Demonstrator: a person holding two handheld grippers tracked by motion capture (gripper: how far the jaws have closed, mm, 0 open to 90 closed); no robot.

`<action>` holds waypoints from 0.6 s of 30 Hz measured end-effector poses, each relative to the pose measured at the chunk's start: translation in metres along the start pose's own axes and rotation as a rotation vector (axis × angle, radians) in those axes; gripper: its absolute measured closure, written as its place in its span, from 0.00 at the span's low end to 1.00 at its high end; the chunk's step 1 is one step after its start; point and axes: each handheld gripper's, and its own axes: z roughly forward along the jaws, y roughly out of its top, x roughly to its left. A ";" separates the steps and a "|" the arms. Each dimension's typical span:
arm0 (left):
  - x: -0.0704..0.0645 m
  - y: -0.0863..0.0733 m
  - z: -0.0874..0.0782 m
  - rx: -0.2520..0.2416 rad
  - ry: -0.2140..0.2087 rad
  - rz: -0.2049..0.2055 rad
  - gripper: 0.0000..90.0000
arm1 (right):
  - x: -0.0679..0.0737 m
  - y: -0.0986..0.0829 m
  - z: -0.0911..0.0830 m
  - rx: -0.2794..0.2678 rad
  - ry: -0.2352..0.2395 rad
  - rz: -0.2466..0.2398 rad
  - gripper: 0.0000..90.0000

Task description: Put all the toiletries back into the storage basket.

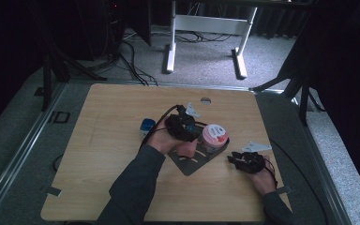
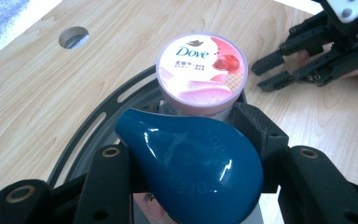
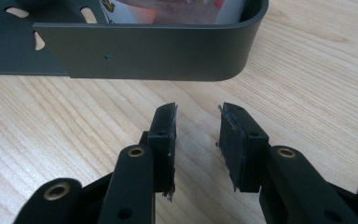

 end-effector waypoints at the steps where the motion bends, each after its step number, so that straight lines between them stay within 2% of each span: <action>1: 0.000 0.001 0.001 0.000 0.003 0.002 0.60 | 0.000 0.000 0.000 0.000 0.000 0.000 0.74; 7: 0.003 0.003 0.007 -0.012 0.008 -0.021 0.60 | 0.000 0.000 0.000 0.001 0.001 0.000 0.73; 12: 0.004 0.004 0.011 -0.009 0.034 -0.033 0.60 | 0.000 0.000 0.000 0.000 0.002 -0.001 0.73; 18: 0.008 0.006 0.013 -0.034 0.063 -0.057 0.60 | 0.000 0.000 0.000 0.001 0.001 -0.001 0.74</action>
